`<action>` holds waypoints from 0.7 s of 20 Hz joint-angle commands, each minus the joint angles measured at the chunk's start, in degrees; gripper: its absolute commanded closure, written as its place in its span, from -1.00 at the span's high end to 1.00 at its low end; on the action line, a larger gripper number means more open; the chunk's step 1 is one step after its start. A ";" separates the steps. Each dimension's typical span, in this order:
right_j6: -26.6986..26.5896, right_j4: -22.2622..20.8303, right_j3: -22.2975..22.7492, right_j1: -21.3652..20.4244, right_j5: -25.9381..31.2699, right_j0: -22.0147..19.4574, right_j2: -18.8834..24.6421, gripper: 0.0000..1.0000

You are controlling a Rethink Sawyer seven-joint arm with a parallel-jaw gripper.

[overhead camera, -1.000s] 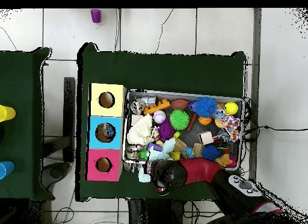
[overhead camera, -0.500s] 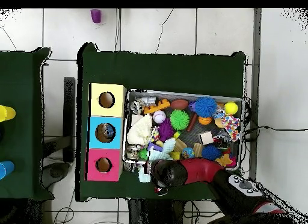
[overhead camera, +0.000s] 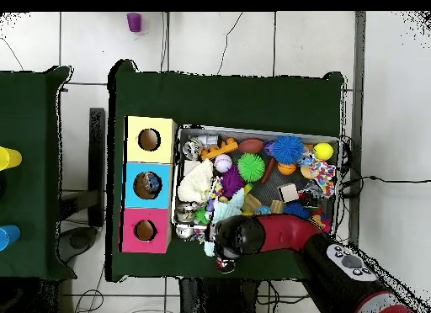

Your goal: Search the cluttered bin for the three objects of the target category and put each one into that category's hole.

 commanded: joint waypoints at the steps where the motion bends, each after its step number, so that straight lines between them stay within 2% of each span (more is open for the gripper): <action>1: 3.09 5.79 -8.19 -7.92 4.13 0.04 1.87 1.00; 14: 1.27 9.21 -9.03 -9.42 7.32 0.34 1.50 1.00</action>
